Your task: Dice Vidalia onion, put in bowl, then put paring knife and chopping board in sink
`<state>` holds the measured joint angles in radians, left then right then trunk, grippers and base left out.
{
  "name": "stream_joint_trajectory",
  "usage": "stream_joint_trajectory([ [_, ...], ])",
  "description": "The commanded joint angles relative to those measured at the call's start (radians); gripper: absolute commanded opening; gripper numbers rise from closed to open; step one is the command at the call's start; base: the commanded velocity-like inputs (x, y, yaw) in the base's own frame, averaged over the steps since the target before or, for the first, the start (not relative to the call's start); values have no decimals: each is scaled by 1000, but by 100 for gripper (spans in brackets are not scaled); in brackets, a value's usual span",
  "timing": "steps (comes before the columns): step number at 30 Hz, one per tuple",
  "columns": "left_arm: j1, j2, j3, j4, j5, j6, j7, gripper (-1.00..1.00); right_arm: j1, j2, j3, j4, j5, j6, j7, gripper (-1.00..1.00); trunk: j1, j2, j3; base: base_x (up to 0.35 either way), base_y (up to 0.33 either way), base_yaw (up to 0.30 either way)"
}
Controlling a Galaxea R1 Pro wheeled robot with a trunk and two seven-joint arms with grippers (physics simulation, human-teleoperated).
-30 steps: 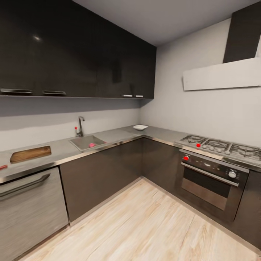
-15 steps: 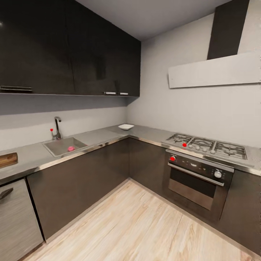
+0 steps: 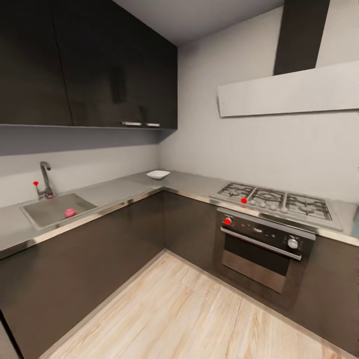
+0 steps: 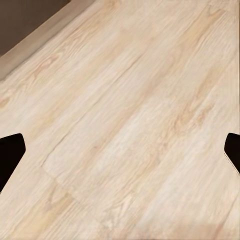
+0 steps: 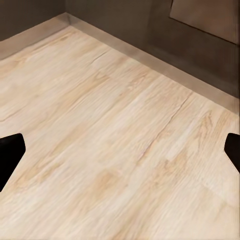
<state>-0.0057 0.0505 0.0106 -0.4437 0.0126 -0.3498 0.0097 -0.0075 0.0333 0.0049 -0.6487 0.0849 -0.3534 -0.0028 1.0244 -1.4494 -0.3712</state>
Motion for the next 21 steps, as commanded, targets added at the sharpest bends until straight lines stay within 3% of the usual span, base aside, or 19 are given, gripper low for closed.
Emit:
stream_joint_trajectory([
  [1, 0, 0, 0, 0, 1, -3, 1, 100, -1, 0, -2, 1, 9, -3, 0, 100, 1, -1, -2, 320, 0, -168],
  [9, 0, -2, 0, 0, 1, -4, 1, 100, -2, 0, -2, 1, 9, -3, 0, 100, 1, -1, -13, 298, 0, -167],
  [17, 0, -6, 0, 0, 1, -3, 1, 100, -1, 0, -2, 1, 9, -3, 0, 100, 1, -1, -23, 37, 0, -167],
  [21, 0, -6, 0, 1, 1, -2, 1, 100, -1, 0, -2, 1, 9, -3, 0, 100, -15, 27, -16, 2, 0, -167],
])
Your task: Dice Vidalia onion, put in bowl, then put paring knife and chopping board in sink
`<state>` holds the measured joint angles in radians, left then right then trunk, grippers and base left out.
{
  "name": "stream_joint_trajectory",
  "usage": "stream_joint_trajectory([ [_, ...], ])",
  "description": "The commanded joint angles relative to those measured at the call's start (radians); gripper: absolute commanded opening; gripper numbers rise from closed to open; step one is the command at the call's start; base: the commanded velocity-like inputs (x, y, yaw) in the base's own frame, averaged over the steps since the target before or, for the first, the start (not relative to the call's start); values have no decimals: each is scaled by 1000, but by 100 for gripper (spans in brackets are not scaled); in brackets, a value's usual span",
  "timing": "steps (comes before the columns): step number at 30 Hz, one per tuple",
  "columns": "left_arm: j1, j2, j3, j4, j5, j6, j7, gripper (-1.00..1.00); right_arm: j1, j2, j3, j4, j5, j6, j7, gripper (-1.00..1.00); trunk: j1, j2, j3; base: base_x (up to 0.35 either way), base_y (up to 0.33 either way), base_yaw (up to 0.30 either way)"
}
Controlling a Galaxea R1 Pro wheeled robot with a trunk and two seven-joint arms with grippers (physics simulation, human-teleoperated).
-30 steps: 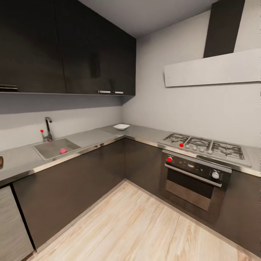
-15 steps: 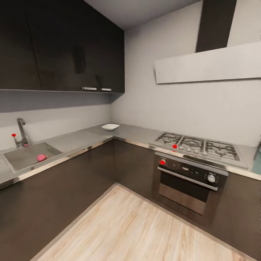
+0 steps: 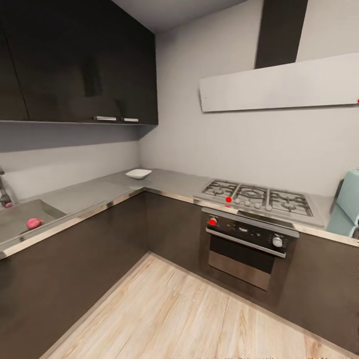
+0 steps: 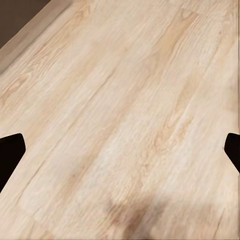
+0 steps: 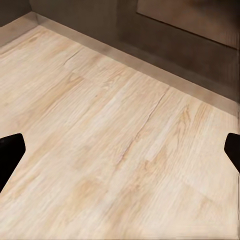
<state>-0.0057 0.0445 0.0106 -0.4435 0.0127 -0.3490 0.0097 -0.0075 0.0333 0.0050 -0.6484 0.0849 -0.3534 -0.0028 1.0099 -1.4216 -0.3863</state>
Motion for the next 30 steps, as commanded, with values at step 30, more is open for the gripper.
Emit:
stream_joint_trajectory([
  [30, 0, 3, 0, -1, 1, -4, 1, 100, -1, 5, 0, 1, 10, -4, -2, 100, -115, 210, 69, 0, 0, -53],
])
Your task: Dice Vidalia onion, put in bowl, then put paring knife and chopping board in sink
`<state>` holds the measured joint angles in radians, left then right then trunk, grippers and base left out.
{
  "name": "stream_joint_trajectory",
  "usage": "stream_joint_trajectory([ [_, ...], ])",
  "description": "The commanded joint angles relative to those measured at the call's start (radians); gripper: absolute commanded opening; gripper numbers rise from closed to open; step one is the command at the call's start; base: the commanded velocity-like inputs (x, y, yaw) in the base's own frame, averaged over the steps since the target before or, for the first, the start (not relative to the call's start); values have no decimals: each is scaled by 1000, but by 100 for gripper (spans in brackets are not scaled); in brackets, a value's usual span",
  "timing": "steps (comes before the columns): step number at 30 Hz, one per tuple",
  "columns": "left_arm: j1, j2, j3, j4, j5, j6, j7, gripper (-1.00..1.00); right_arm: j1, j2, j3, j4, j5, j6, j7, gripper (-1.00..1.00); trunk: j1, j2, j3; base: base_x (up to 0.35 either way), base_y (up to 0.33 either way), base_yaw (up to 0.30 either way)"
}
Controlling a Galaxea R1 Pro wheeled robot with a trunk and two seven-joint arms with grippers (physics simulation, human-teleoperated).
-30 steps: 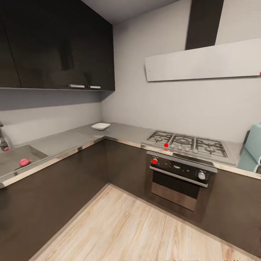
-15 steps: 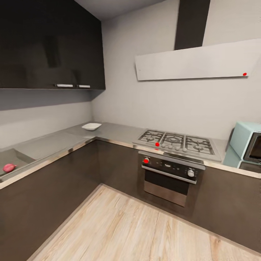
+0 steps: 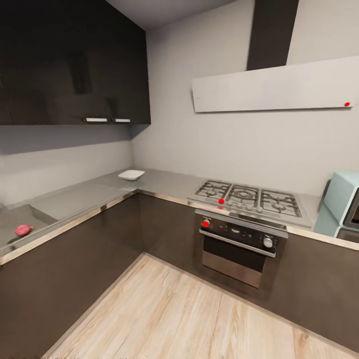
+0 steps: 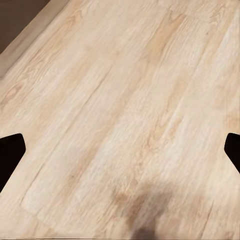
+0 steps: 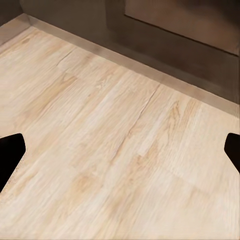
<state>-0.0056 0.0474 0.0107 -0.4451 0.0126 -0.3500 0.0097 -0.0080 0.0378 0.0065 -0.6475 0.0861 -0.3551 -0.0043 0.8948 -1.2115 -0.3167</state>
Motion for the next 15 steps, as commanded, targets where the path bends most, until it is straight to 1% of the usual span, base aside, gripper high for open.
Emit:
stream_joint_trajectory([
  [1, -1, 0, 0, 0, 1, -3, 1, 100, -1, 0, -2, 0, 9, -2, -1, 100, -4, 7, 2, 0, 0, 254],
  [5, -1, 0, 0, 1, 1, -3, 1, 100, -1, 0, -2, 0, 9, -2, -1, 100, -19, 35, 15, 0, 0, 253],
  [7, -1, 0, 0, 1, 1, -3, 1, 100, -1, 1, -2, 0, 9, -2, -1, 100, -27, 49, 21, 0, 0, 162],
  [10, -1, 0, 0, 0, 1, -3, 1, 100, 0, 1, -2, 0, 9, -2, 0, 100, -38, 70, 30, 0, 0, 69],
  [15, -1, 0, 0, 0, 1, -3, 1, 100, -1, -1, -2, 0, 8, -3, 3, 100, -58, 105, 46, 0, 0, 12],
])
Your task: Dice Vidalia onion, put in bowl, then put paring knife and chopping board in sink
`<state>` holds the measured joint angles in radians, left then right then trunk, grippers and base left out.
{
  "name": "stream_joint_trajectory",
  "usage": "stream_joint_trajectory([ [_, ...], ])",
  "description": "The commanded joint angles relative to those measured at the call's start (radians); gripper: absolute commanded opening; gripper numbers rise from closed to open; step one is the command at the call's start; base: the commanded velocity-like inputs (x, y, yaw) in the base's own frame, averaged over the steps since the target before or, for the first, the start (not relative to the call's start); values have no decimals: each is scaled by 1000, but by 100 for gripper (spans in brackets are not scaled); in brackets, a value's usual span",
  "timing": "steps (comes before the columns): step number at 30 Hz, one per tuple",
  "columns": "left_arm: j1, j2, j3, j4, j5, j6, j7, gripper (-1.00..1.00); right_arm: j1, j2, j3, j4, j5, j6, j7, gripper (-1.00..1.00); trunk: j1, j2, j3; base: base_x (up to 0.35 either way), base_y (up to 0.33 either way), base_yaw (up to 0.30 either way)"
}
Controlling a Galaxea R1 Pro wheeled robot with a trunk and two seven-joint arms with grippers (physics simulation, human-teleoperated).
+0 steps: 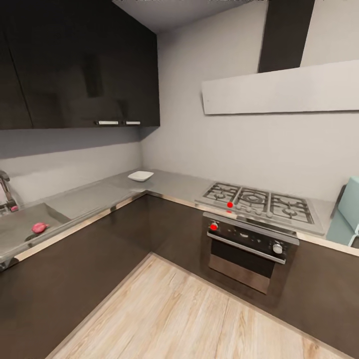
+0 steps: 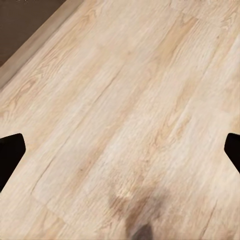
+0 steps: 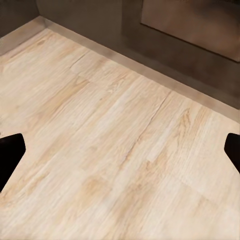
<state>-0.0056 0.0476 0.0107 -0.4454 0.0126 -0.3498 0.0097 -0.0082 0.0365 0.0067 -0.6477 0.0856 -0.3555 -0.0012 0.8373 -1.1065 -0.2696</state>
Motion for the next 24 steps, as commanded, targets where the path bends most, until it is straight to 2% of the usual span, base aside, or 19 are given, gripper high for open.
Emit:
stream_joint_trajectory([
  [1, -1, 0, 0, 1, 1, -3, 1, 100, -1, 0, -2, 0, 9, -3, 1, 100, -4, 6, 2, 0, 0, 3],
  [24, -1, 0, 0, 2, 1, -3, 1, 100, 0, 2, -1, 0, 11, -3, -5, 100, -92, 167, 74, 0, 0, 0],
])
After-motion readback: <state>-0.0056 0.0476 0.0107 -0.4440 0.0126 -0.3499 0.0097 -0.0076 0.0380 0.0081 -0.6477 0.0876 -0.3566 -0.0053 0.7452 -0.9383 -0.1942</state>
